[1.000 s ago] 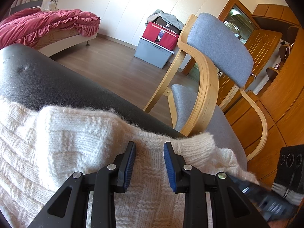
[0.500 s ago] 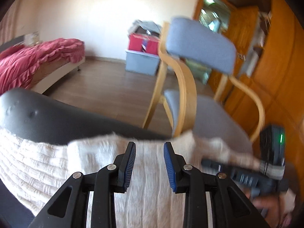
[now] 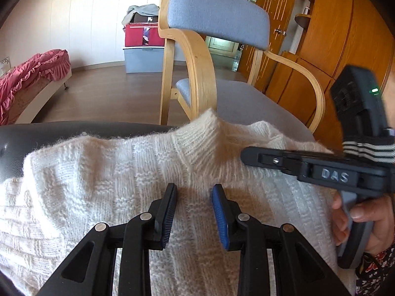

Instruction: Fold clothes

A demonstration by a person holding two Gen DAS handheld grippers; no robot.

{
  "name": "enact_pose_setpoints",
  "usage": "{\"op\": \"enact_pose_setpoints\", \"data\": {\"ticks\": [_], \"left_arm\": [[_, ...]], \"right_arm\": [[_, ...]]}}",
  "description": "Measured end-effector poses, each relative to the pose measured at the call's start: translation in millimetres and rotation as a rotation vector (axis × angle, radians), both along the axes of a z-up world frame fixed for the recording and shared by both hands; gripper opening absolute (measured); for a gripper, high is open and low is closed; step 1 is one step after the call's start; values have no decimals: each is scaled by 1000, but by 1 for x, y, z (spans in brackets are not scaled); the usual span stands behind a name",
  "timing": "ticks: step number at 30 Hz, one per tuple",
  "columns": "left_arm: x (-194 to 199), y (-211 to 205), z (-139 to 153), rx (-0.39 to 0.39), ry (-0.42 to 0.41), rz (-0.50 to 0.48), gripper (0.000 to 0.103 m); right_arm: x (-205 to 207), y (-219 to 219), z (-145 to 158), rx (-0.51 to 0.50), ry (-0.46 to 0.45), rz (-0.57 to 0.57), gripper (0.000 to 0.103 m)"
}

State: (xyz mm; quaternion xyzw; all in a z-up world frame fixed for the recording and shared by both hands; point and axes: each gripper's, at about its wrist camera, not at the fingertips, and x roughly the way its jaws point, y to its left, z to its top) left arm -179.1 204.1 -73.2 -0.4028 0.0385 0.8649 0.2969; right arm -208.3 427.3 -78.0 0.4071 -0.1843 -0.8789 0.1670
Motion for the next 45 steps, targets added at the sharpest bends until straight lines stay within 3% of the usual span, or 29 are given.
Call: {"op": "enact_pose_setpoints", "data": {"ticks": [3,6,10,13,16,20,22,23,26,29,33,38,42,45], "left_arm": [[-1,-3,0,18,-8,1,29],[-3,-10,2,67,-26,18,29],[-12,-38,17,126,-34,105,29],[-25,-70,38,96,0,226,30],[-39,-109,44,68,42,336,29],[-62,-137,4,37,-87,355,29],[-60,-140,-2,42,-47,353,32],[-59,-136,-1,-4,-31,356,32],[-47,-119,0,-238,77,448,38],[-42,-113,-1,-310,110,490,40],[-40,-116,-1,-315,116,487,40],[-38,-118,-4,-299,108,482,40],[-48,-117,-4,-260,87,481,41],[-49,-118,-4,-242,77,481,41]], "right_arm": [[8,-19,17,92,71,61,7],[7,-36,14,98,69,117,7],[0,-21,-1,0,10,76,6],[-3,-11,-8,-79,-10,70,6],[-2,-13,-8,-69,-9,74,6],[-1,-11,-10,-75,-10,75,6],[0,-13,-9,-71,-10,75,6],[0,-13,-9,-71,-10,75,6],[0,-13,-8,-75,-10,74,6],[0,-13,-8,-75,-11,76,6],[3,-19,-2,-16,9,75,6],[18,-65,37,236,161,96,7],[-4,-109,45,162,96,170,7],[-34,-148,32,133,51,216,7]]}}
